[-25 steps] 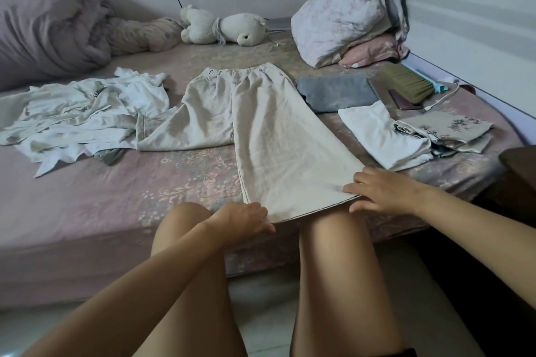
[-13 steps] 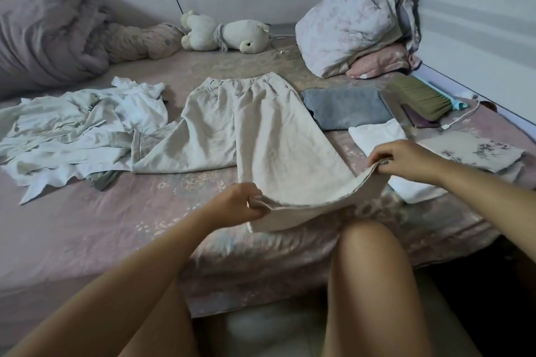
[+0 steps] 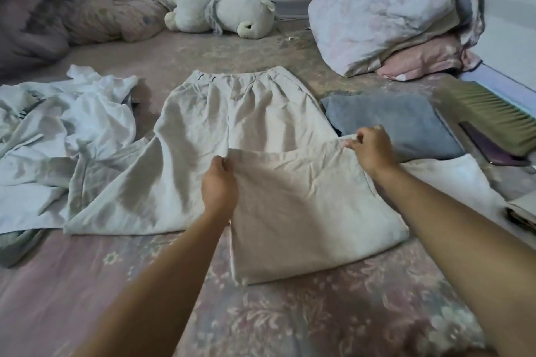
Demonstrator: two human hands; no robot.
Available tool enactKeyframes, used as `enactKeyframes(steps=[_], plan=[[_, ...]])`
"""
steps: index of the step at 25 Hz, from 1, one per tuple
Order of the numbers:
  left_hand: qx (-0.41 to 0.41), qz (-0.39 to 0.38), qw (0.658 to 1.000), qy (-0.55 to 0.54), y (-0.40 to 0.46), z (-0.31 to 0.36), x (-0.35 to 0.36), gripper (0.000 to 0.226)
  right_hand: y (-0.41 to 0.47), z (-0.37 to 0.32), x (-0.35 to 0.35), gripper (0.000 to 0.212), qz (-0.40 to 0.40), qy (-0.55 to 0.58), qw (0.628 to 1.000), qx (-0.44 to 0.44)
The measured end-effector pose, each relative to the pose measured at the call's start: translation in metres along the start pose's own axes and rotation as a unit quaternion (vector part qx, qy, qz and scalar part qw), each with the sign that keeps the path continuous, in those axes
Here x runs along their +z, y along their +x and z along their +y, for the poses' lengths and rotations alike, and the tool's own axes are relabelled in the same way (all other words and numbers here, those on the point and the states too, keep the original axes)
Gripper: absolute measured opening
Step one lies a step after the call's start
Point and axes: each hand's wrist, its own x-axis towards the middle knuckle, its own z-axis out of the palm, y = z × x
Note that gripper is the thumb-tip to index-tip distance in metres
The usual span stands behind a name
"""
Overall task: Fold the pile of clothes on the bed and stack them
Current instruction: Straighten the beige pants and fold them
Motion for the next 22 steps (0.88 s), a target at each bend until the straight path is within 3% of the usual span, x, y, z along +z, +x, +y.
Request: enactKeyframes(steps=[2,5,7,9,10,12,13,15,18,22], plan=[[0.017,0.007,0.998,0.062,0.015,0.003,0.012,0.021,0.013,-0.007,0.022,0.019,0.038,-0.047,0.998,-0.019],[0.029,-0.044,0.984,0.169,0.026,-0.001,0.033,0.024,0.023,-0.005,0.045,0.037,0.046,-0.136,0.987,-0.065],[0.050,-0.057,0.975,0.211,0.021,-0.006,0.036,0.040,0.014,0.005,0.051,0.048,0.052,-0.201,0.970,-0.128],[0.141,-0.018,0.954,0.264,0.008,-0.014,0.033,0.060,-0.012,0.012,0.047,0.047,0.053,-0.218,0.954,-0.201],[0.202,-0.029,0.936,0.288,-0.004,-0.017,0.031,0.065,-0.030,0.016,0.045,0.052,0.017,-0.216,0.948,-0.235],[0.303,-0.130,0.884,0.333,-0.038,-0.026,0.029,0.071,-0.069,0.021,0.036,0.067,-0.117,-0.237,0.933,-0.245],[0.326,-0.182,0.859,0.349,-0.053,-0.032,0.030,0.075,-0.085,0.026,0.032,0.070,-0.197,-0.266,0.918,-0.217],[0.316,-0.238,0.845,0.361,-0.069,-0.043,0.035,0.076,-0.099,0.041,0.031,0.064,-0.269,-0.310,0.897,-0.165],[0.297,-0.249,0.846,0.365,-0.064,-0.047,0.040,0.077,-0.095,0.047,0.032,0.062,-0.288,-0.326,0.892,-0.125],[0.400,-0.187,0.843,0.307,-0.060,-0.055,0.001,0.069,-0.113,0.020,0.025,0.070,-0.251,-0.342,0.891,-0.159]])
